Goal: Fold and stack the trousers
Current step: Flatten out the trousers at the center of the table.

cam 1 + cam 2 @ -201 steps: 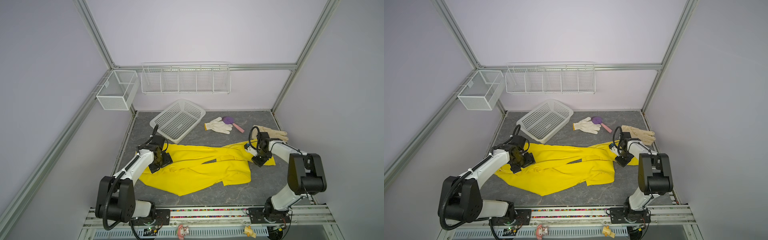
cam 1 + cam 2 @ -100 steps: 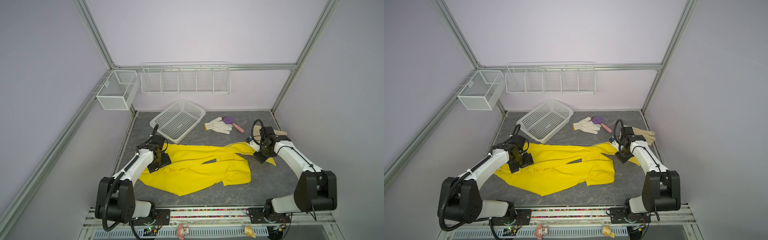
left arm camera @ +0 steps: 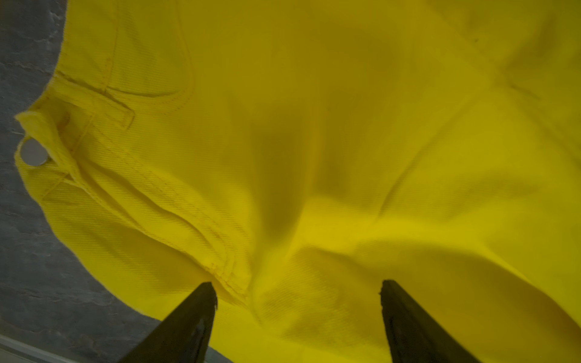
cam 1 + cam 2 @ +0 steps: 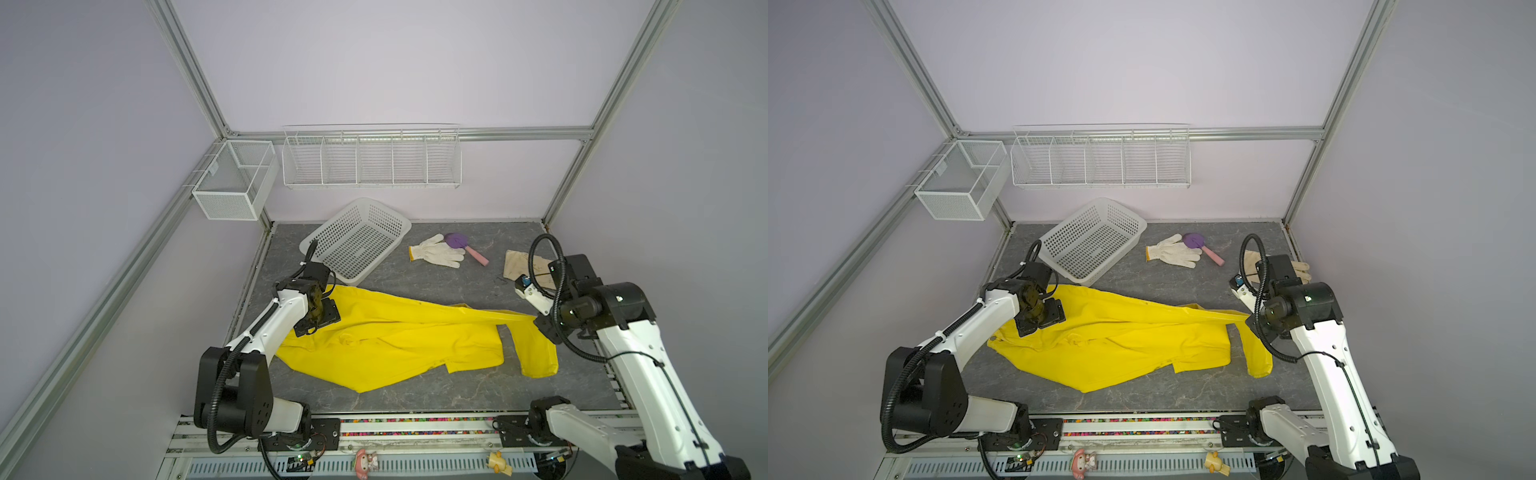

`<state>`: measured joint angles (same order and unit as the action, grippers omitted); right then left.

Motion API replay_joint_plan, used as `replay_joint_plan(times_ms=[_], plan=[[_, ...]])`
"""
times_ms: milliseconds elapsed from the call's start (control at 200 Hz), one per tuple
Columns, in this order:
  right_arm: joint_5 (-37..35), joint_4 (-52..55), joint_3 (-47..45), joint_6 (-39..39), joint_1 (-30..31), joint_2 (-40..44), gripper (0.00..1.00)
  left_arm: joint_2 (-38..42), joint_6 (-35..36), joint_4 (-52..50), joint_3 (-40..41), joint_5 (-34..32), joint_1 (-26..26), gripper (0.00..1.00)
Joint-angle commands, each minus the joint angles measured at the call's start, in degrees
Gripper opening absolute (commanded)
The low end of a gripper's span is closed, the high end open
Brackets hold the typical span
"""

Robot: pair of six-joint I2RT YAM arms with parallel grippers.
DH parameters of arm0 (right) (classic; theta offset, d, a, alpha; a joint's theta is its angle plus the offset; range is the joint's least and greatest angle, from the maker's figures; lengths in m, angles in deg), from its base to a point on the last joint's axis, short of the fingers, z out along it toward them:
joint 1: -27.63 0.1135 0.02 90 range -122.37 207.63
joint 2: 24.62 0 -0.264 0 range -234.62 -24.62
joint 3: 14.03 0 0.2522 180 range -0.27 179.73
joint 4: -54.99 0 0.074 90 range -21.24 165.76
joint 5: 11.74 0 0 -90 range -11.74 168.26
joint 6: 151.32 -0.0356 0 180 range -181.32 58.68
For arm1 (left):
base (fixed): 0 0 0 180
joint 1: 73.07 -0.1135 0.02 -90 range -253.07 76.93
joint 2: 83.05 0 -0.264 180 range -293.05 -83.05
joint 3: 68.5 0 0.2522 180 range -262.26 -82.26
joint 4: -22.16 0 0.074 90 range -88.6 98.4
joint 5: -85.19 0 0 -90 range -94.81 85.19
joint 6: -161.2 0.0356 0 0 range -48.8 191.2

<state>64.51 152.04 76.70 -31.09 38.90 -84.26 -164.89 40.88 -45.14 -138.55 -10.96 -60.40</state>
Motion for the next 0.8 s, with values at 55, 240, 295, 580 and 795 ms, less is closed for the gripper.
replay_joint_plan(times_ms=[55, 240, 295, 580, 795], plan=[[-7.02, -2.05, -2.50, 3.20, -0.03, -2.84, 0.06, -3.64, 1.18, 1.66, -2.19, -0.71, 0.12, 0.82], [-10.51, -19.16, -3.29, 6.62, -3.82, -16.49, 0.06, -6.77, 0.74, 3.27, -3.23, -1.68, 0.05, 0.82], [-12.38, -23.56, -2.99, 8.18, -4.00, -20.27, 0.07, -7.20, 0.24, 3.58, -3.62, -1.91, 0.08, 0.82], [-12.62, -36.99, 0.04, 8.61, -9.23, -38.63, 0.10, -8.35, -0.76, 2.13, -2.60, -7.79, -1.05, 0.82], [-10.08, -43.83, 8.46, 10.11, -8.95, -49.70, 0.23, -8.18, -0.17, 2.24, -0.54, -10.94, -3.39, 0.82]])
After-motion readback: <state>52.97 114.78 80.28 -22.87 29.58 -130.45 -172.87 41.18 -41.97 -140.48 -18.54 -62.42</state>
